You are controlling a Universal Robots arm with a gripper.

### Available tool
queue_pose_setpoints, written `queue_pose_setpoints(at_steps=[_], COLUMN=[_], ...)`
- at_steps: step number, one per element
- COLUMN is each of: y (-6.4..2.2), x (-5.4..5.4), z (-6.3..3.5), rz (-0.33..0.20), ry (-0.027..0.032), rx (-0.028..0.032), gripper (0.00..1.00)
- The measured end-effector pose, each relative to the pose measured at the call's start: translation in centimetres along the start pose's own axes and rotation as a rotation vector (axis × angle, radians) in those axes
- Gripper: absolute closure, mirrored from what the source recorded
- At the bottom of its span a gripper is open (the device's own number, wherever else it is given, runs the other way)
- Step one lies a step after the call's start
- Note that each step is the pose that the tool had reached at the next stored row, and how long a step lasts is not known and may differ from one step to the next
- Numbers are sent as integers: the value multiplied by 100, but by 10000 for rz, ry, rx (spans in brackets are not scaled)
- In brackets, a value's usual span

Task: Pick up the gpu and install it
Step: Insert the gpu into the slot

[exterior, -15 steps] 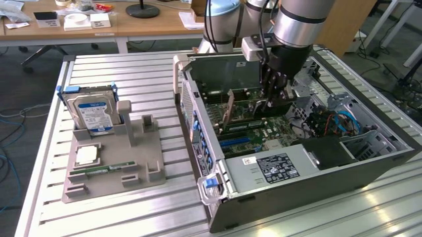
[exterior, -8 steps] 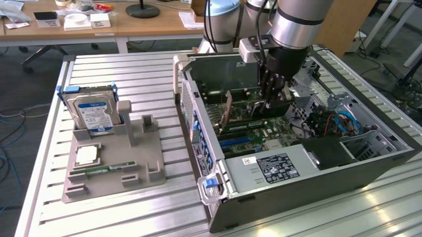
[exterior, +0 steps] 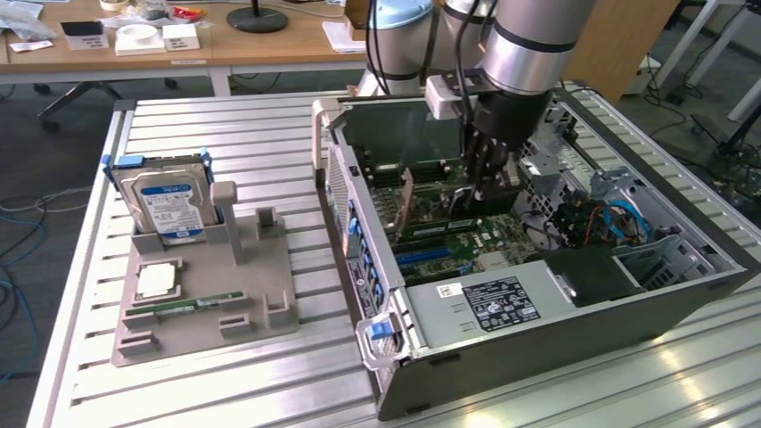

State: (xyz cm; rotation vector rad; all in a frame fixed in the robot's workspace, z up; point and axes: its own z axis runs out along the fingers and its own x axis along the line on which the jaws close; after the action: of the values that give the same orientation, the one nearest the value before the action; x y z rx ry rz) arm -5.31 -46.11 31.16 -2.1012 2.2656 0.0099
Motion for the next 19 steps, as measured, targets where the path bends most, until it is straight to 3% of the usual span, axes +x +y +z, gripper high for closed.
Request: queue_pose_setpoints(at_steps=[4,19], y=[48,70], x=[5,19], z=[29,91], rz=[14,34], ry=[8,15], rx=[1,2], gripper=[73,73])
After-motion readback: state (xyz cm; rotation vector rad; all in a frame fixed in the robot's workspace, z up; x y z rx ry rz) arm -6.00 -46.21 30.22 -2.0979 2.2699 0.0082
